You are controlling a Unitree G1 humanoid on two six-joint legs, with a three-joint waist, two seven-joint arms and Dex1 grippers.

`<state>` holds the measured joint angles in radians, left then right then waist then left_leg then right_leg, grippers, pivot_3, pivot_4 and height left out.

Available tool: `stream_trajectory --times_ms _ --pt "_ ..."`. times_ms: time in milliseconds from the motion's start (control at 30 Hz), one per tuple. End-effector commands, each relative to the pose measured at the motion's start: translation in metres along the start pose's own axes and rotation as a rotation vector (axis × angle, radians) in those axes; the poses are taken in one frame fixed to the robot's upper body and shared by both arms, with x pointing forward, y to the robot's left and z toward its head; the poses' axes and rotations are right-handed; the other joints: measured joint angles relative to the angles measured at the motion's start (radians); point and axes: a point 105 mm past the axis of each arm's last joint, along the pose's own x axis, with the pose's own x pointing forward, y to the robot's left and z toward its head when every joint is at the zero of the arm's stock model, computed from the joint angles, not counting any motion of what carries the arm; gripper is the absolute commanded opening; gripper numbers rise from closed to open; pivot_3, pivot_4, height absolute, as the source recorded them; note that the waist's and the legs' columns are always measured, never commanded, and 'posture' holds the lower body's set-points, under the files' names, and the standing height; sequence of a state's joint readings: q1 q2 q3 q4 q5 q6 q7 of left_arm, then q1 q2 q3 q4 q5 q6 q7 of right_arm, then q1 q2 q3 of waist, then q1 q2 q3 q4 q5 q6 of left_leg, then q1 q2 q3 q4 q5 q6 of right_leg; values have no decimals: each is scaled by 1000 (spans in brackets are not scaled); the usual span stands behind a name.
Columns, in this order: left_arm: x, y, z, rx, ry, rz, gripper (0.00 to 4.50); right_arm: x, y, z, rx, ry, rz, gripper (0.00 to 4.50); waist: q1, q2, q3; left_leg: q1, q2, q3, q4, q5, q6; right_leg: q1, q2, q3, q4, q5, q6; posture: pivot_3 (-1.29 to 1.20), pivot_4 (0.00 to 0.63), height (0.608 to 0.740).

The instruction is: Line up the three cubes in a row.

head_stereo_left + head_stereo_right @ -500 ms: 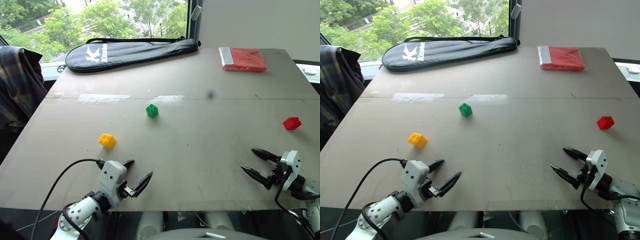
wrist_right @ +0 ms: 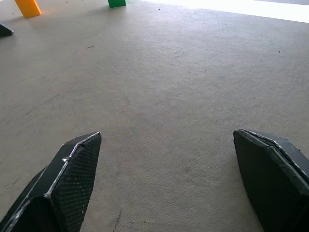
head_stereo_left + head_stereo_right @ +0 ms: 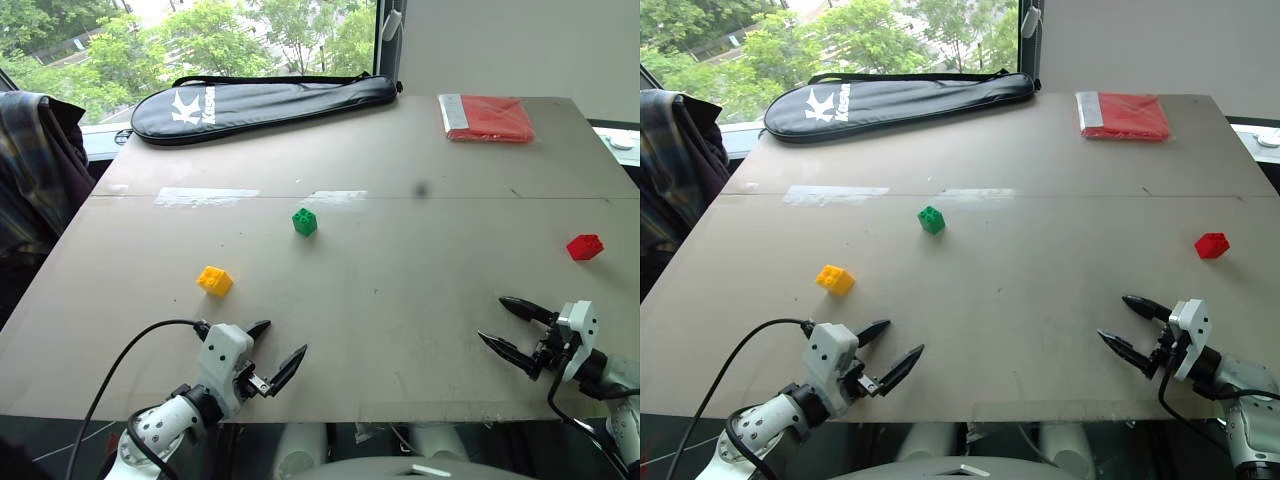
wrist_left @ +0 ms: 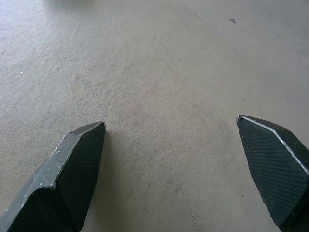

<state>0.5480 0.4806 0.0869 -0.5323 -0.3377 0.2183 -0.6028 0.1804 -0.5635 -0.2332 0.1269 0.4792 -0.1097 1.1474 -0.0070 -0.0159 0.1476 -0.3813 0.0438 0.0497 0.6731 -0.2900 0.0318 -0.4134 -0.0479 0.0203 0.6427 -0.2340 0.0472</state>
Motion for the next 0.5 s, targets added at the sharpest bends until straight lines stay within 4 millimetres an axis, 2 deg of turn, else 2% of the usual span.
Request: stream_trajectory --times_ms 33,333,433,500 --pt "0 -5 -8 -30 25 -22 4433 0 1 5 -15 -8 4 4500 0 0 0 0 0 0 0 0 0 0 0 0 0 0 0 0 150 708" --pt "2 -6 -7 -22 26 -40 4433 -3 1 6 -16 -6 -6 4500 3 0 0 0 -1 0 0 0 0 0 0 0 0 0 0 0 150 708" --pt "3 -9 -2 -13 39 -79 4433 -5 -1 8 -12 -12 -24 4500 8 0 0 0 -2 0 0 0 0 0 0 0 0 0 0 0 150 708" --pt "6 -11 11 -5 17 -111 4433 -9 -9 17 -12 -37 -60 4500 11 1 0 0 -2 0 0 0 0 0 0 0 0 0 0 0 150 708"
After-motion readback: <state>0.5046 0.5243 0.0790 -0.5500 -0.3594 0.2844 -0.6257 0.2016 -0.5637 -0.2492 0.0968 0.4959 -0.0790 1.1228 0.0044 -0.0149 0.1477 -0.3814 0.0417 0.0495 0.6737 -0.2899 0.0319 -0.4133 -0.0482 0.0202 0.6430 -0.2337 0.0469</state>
